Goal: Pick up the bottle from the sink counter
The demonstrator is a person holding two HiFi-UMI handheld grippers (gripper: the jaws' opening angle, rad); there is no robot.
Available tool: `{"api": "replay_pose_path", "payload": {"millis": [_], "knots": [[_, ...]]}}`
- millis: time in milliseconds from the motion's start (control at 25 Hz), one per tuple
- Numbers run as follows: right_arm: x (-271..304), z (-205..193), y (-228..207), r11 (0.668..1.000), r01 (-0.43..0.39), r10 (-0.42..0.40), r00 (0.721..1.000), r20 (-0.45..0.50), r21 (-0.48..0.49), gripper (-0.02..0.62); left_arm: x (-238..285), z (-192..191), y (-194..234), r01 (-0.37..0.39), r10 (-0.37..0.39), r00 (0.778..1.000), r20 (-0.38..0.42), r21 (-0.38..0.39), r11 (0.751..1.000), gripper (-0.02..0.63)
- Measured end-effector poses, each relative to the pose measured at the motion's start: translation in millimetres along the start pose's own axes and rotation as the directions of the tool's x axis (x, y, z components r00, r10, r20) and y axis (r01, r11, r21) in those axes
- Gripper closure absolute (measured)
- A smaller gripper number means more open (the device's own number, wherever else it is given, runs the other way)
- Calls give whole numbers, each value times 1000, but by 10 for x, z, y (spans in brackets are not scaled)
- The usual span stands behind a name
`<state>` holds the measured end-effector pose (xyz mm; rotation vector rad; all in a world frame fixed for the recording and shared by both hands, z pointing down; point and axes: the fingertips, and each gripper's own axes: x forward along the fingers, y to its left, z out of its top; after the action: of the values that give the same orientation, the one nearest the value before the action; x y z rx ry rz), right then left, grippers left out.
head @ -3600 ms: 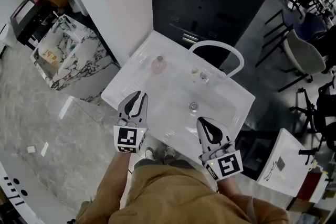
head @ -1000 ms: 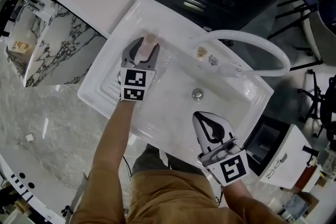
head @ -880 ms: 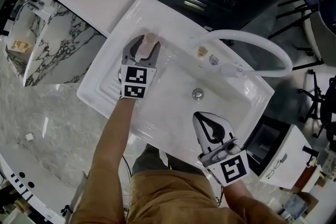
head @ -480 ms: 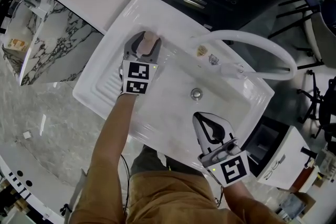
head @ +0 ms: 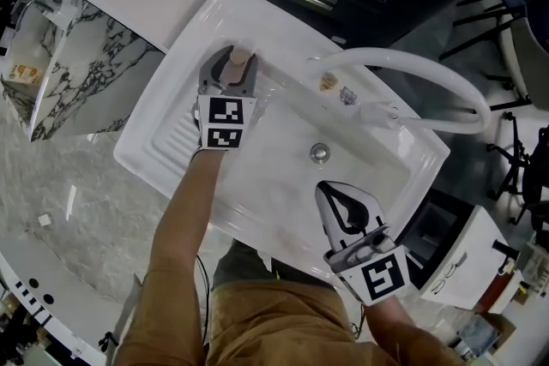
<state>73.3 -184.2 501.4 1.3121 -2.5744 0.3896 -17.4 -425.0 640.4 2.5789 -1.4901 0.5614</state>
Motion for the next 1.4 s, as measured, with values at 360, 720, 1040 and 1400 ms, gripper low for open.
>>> {"api": "replay_pose_path", "payload": {"millis": [360,720,1040,1400], "knots": [[-12,-44,-17,1000,-2,2,1000,-10,6,591,16,25,-3,-6,6,1000,4,12,1000,466],[-80,-63,-83,1000,9,-8,1000,-18,17,592,15,28,6,-9,9,1000,4,3,1000,476],[-119,13,-32,1000,8,-8,1000,21,17,591,21,21,21,-13,13,1000,-16,-7,1000,476],[-242,105,5,1000,18,-18,999,49,6,591,-196,158,-33,30,-30,999,19,33,999,477]]}}
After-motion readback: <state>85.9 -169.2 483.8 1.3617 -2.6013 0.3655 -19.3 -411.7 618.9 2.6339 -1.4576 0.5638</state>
